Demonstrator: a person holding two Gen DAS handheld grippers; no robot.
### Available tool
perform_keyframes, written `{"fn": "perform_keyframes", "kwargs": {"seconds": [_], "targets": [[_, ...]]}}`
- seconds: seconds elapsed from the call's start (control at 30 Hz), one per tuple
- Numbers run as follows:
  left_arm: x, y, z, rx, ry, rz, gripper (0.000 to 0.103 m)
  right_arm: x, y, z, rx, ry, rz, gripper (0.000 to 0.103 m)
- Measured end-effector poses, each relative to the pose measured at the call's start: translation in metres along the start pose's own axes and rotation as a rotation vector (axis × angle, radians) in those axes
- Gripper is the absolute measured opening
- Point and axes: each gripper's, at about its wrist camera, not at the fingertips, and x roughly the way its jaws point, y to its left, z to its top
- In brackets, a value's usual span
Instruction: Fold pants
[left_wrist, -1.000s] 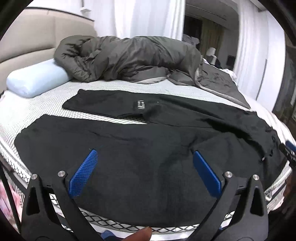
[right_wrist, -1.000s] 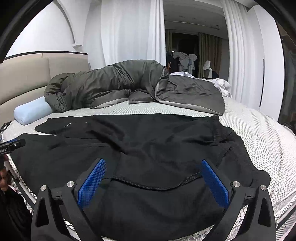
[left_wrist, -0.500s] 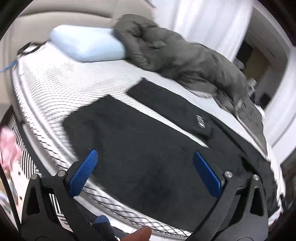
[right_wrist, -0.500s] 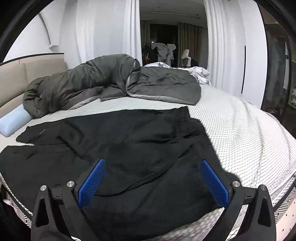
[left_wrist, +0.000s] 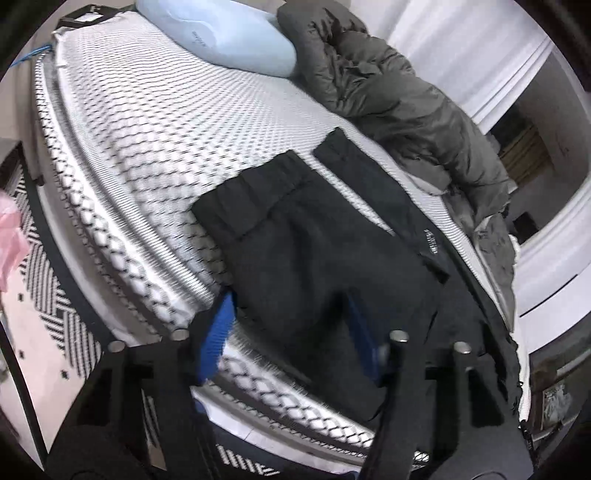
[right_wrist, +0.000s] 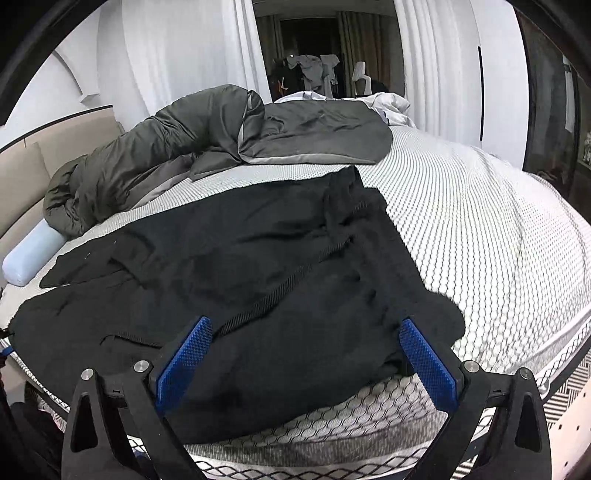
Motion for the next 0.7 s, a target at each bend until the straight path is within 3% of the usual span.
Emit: {"fn": "perform_keyframes", "kwargs": {"seconds": [0.07, 0.2, 0.37, 0.47, 0.5, 0.63, 0.7], "targets": [[0.004, -0.004, 0.003, 0.030, -0.006, -0.012, 0.042, -0.001, 0.002, -0.003, 0.008, 0.005, 0.004, 0.103], [0.020, -0.025, 0.008, 0.029, 0.022, 0.003, 0.042, -0.004, 0.002, -0.008, 0.041, 0.003, 0.020, 0.103], [0.035, -0.021, 0.021, -0.022, 0.015, -0.023, 0.041, -0.010, -0.012, -0.014, 0.135, 0.006, 0.077, 0.103], [0.033, -0.027, 0.030, 0.003, -0.032, 0.006, 0.012, -0.014, -0.025, -0.017, 0.192, 0.005, 0.086, 0.103], [0.030, -0.027, 0.032, 0.001, -0.046, 0.003, 0.006, -0.016, -0.030, -0.019, 0.208, 0.007, 0.083, 0.103], [0.022, -0.027, 0.041, -0.008, -0.090, -0.019, 0.004, -0.011, -0.052, -0.027, 0.320, 0.025, 0.106, 0.098], [0.018, -0.025, 0.042, -0.010, -0.094, -0.019, 0.004, -0.003, -0.066, -0.031, 0.401, 0.038, 0.140, 0.090]]}}
